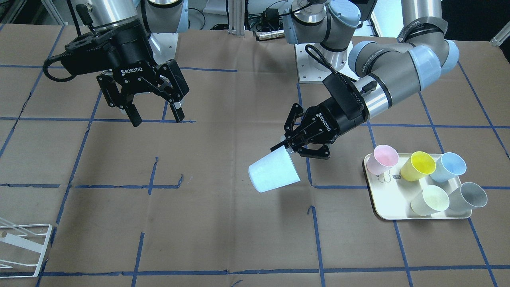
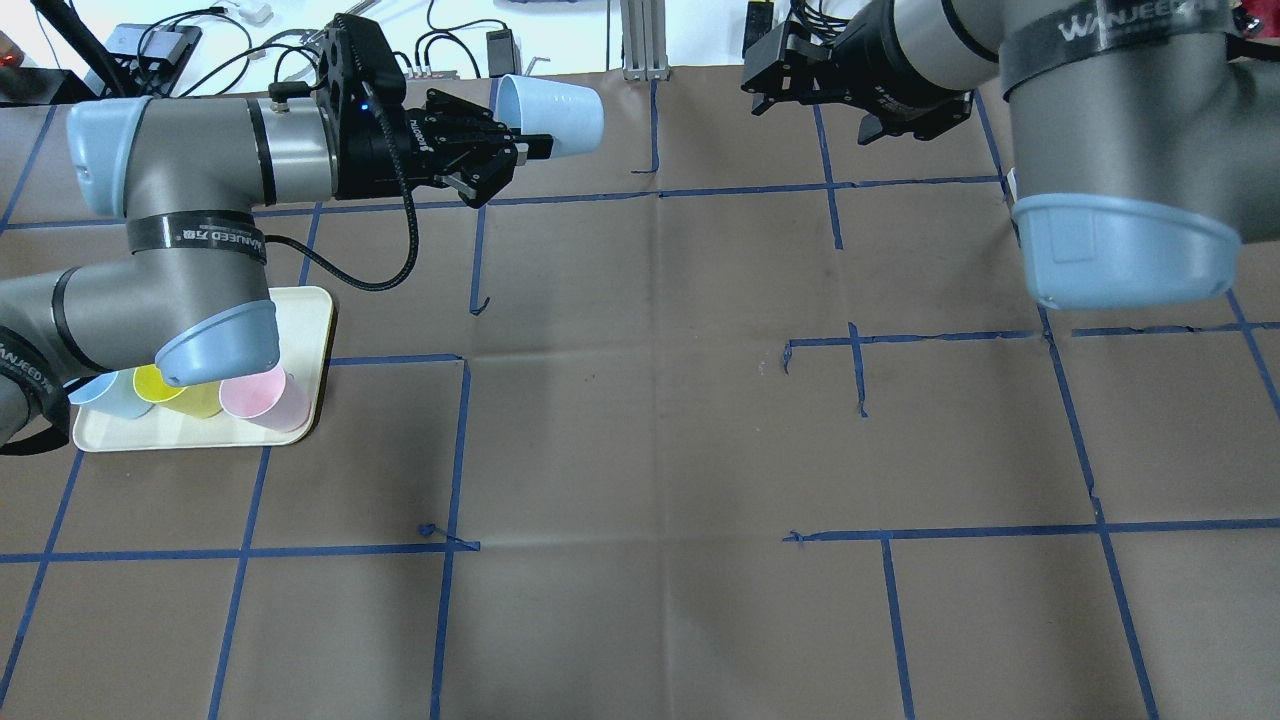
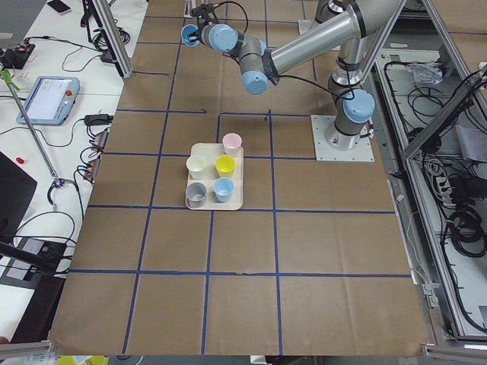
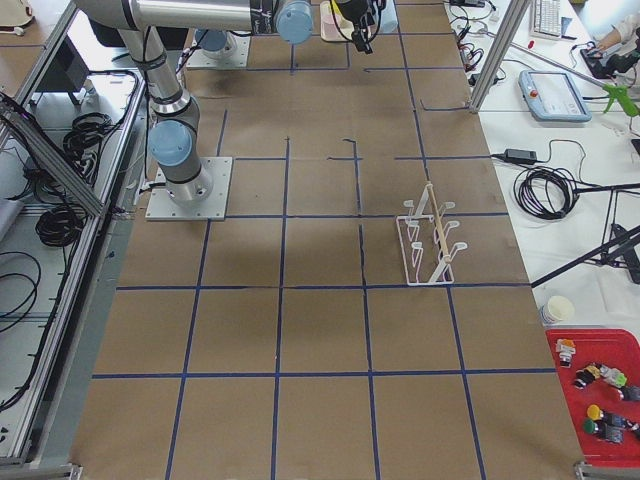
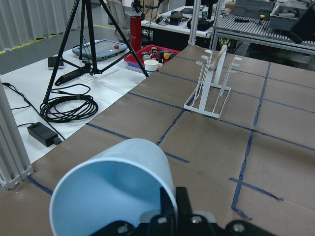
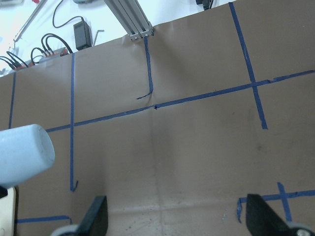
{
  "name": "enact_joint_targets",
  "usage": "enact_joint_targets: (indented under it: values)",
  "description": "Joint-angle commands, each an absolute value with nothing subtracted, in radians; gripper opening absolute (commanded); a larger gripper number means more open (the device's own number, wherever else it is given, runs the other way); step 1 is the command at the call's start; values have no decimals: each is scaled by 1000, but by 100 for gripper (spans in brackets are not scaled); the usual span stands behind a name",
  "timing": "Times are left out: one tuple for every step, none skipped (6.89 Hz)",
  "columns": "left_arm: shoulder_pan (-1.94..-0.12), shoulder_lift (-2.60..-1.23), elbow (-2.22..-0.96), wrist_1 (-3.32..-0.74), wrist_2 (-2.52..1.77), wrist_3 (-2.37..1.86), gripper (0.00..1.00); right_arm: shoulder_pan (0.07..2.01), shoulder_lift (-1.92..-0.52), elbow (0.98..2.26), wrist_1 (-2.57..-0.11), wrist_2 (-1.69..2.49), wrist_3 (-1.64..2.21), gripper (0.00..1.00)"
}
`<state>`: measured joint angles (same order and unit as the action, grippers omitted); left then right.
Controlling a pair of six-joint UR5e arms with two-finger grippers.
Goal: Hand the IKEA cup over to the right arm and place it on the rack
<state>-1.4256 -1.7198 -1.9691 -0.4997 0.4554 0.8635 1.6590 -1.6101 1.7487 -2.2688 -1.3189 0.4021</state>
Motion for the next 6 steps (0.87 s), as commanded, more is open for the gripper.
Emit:
enact_joint_targets:
  values:
    - [-1443, -1648, -2000, -477, 394, 724, 0, 1658, -1623, 1860, -2498, -1194, 646, 99]
    - [-1466, -1619, -2061, -447, 399, 726, 0, 1658, -1632, 1890, -2569, -1184, 705, 99]
    - [-1470, -1620, -2110, -358, 394, 726, 0, 1658, -1625, 1897, -2654, -1134, 754, 99]
    - [-1470, -1627, -2132, -318, 390, 730, 0, 1658, -1618, 1899, -2680, -1128, 787, 99]
    - [-1467, -1641, -2160, -255, 387, 727, 0, 1658, -1620, 1898, -2698, -1120, 854, 99]
    - [-1460, -1669, -2163, -244, 382, 733, 0, 1658, -1618, 1901, -2738, -1114, 936, 99]
